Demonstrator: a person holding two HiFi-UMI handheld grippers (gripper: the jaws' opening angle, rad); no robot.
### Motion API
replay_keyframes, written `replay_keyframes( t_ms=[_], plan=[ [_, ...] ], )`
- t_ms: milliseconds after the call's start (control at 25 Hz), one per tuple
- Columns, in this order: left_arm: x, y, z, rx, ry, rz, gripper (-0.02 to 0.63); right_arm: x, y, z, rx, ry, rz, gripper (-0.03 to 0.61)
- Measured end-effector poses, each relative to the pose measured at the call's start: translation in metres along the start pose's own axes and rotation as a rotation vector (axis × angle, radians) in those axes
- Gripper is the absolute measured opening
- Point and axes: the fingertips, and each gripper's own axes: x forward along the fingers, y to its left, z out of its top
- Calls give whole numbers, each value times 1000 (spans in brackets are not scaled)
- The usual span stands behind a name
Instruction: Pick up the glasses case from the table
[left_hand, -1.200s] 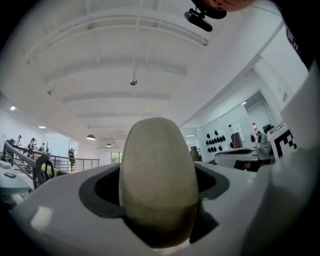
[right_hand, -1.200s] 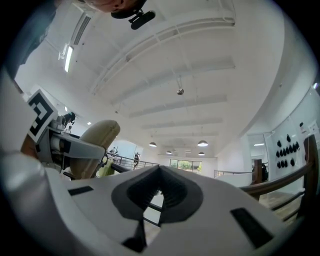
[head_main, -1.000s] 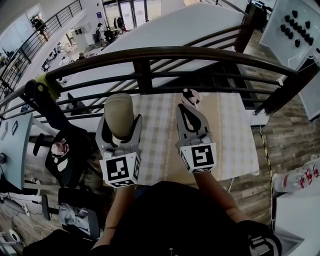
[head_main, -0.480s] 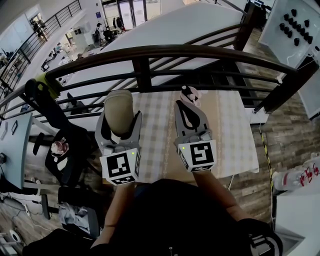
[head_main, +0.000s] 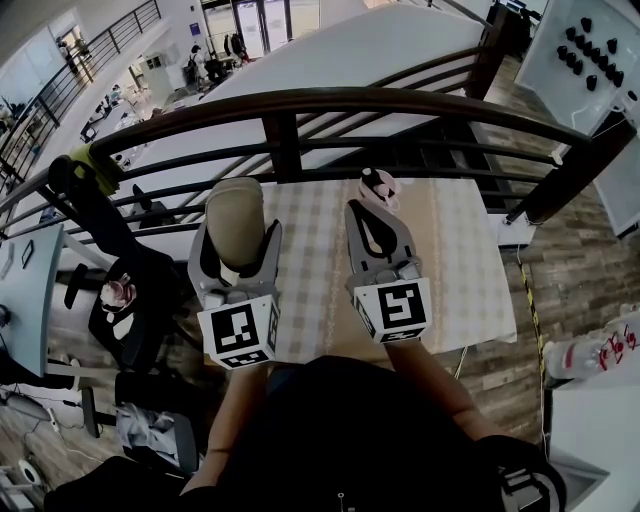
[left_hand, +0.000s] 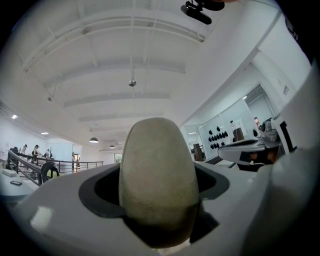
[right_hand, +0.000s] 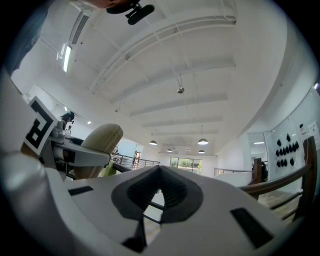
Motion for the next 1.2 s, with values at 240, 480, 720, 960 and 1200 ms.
replay_keyframes(
  t_ms=[240,480,720,960,1200],
  plan=[
    [-2,0,2,4,-2,-2,410,-1,2,0,2,3,0,9],
    [-3,2,0,1,-3,-3,410,-1,3,-1,2,4,0,9],
    [-1,4,0,1,-2,-3,410,3,3,-1,1,7,-1,9],
    [2,5,-1,1,0,-3,410,5,4,-3,1,11,6,9],
    [2,5,-2,3,2,-3,410,5,8,-1,5,0,28,9]
  ],
)
